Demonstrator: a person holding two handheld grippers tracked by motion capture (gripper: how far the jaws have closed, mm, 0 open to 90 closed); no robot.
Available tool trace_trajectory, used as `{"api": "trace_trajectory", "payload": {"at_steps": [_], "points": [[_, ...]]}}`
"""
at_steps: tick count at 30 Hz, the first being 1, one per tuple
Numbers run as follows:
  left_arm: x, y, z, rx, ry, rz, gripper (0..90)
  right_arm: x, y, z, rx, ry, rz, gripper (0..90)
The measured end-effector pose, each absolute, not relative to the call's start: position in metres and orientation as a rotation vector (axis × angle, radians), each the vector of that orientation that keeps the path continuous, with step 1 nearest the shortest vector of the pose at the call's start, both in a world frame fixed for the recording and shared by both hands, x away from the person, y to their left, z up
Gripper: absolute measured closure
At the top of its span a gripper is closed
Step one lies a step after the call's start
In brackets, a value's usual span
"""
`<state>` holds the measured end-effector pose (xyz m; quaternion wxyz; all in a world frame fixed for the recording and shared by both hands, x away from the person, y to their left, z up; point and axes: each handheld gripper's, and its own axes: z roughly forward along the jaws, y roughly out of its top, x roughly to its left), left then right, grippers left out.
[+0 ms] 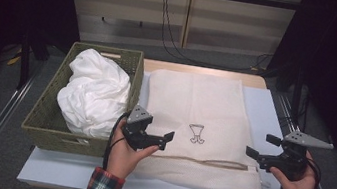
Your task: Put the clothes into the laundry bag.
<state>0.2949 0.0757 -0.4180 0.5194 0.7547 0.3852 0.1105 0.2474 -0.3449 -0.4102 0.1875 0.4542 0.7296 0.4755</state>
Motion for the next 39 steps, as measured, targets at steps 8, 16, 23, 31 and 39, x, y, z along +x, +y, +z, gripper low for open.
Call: {"api": "trace_trajectory", "payload": {"at_steps": [8,16,23,31,39], "points": [[0.295,0.079,-0.414,1.802,0.877,0.28,4.6,0.245,-0.345,-0.407,1.138,2.041,1.366,0.8],[0.292,0.083,-0.408,1.775,0.819,0.321,2.4,0.244,-0.344,-0.407,1.147,2.01,1.34,0.8],[0.291,0.088,-0.406,1.798,0.786,0.353,2.5,0.242,-0.343,-0.407,1.121,2.002,1.351,1.3],[0.292,0.094,-0.402,1.781,0.777,0.353,3.1,0.245,-0.332,-0.408,1.07,2.032,1.337,2.0],[0.295,0.103,-0.398,1.777,0.78,0.356,3.6,0.255,-0.313,-0.414,1.022,2.099,1.313,3.3]]}}
